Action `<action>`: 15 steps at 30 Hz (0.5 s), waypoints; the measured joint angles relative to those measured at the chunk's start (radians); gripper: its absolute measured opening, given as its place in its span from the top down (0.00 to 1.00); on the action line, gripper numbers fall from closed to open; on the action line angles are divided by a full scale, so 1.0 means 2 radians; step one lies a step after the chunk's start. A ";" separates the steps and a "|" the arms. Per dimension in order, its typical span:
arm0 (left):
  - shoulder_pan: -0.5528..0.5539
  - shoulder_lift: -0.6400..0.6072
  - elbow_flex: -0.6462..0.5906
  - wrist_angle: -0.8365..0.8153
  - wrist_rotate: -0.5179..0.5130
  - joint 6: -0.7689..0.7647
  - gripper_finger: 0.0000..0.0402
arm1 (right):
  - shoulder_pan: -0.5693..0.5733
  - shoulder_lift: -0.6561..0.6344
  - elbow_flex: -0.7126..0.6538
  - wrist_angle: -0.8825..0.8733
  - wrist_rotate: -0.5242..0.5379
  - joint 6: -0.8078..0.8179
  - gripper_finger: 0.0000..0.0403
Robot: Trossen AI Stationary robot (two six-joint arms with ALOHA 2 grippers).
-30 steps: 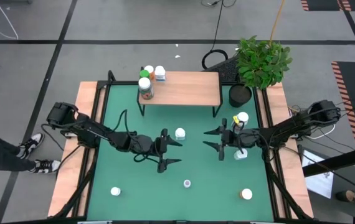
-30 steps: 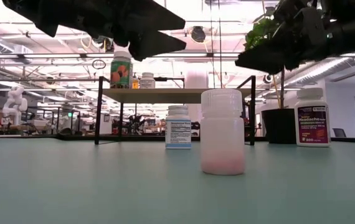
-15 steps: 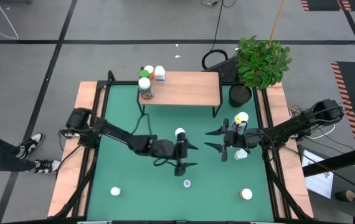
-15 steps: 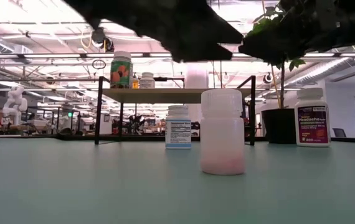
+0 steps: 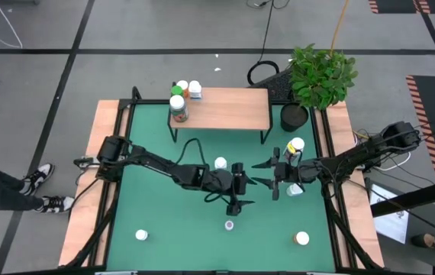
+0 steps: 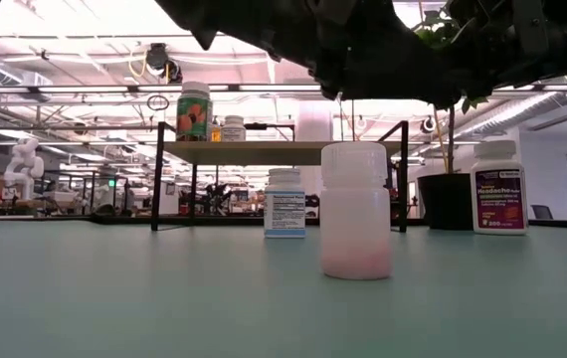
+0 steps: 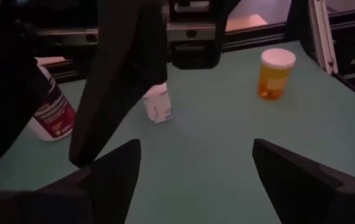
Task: Pick and place medicine bottles onto shelf by color
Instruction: Put the violet bottle on the shelf
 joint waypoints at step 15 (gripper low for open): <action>0.010 0.000 0.000 -0.024 -0.025 -0.005 0.22 | 0.000 -0.008 0.000 -0.061 0.003 0.019 0.54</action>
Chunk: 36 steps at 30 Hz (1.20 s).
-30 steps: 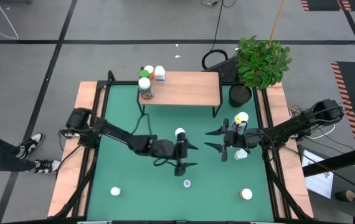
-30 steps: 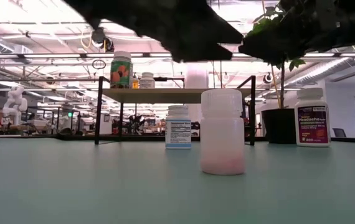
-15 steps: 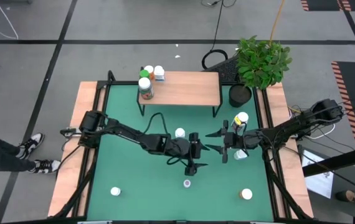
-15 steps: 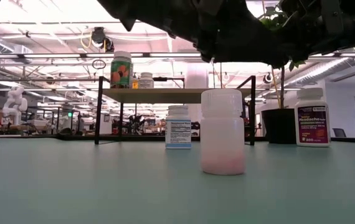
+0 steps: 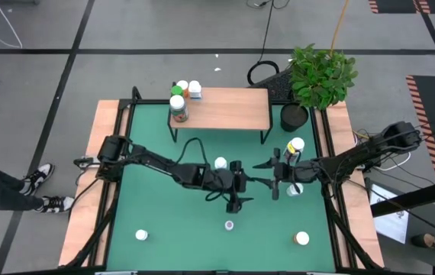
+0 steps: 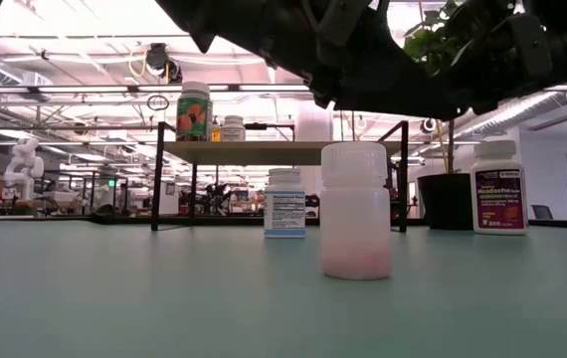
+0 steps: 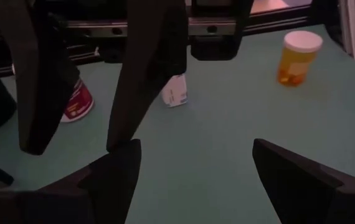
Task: Pick and place medicine bottles onto shelf by color
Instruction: Put the violet bottle on the shelf
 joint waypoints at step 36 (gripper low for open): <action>0.054 -0.001 0.037 0.035 0.060 0.056 0.22 | 0.036 -0.129 0.159 -0.608 -0.054 0.129 0.54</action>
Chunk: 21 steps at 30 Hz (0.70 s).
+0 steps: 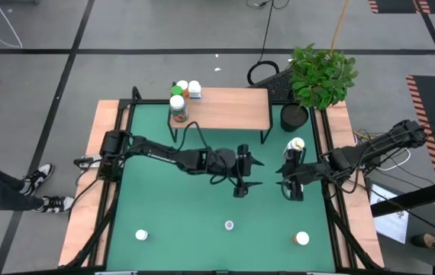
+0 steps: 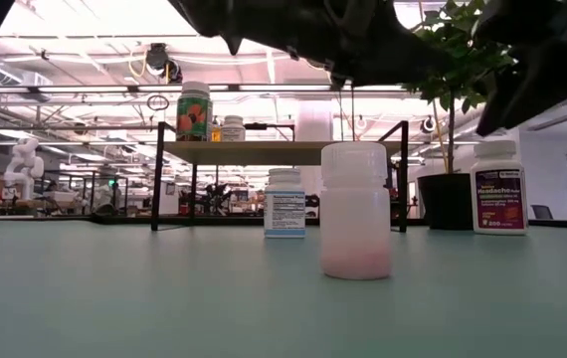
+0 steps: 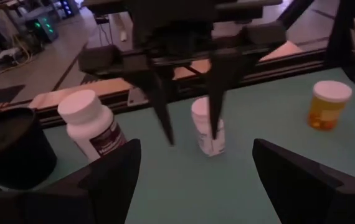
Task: Pick and place medicine bottles onto shelf by color
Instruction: Put the violet bottle on the shelf
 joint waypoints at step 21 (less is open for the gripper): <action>0.021 0.041 0.000 0.042 0.000 0.001 0.22 | 0.000 -0.001 0.000 -0.149 -0.015 0.170 0.37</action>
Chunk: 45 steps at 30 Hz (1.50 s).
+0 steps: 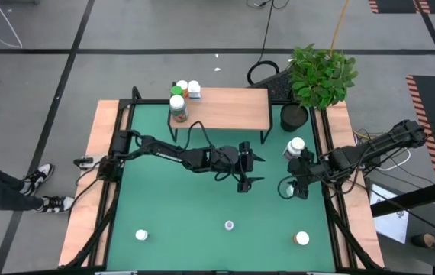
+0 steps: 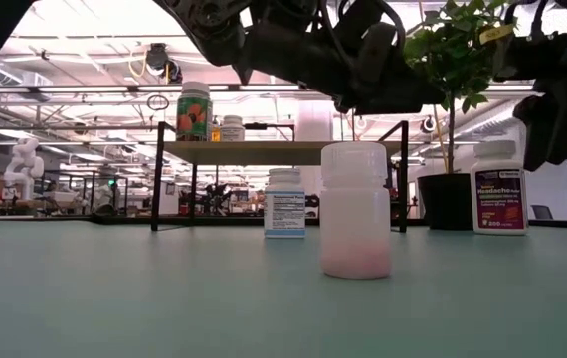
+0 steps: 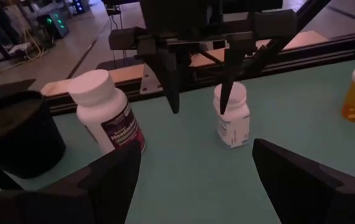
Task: Pick and place medicine bottles onto shelf by color
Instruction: Put the violet bottle on the shelf
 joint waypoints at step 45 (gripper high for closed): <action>0.000 0.000 0.000 -0.026 -0.001 -0.019 0.22 | -0.018 0.000 -0.040 -0.081 0.220 0.231 0.37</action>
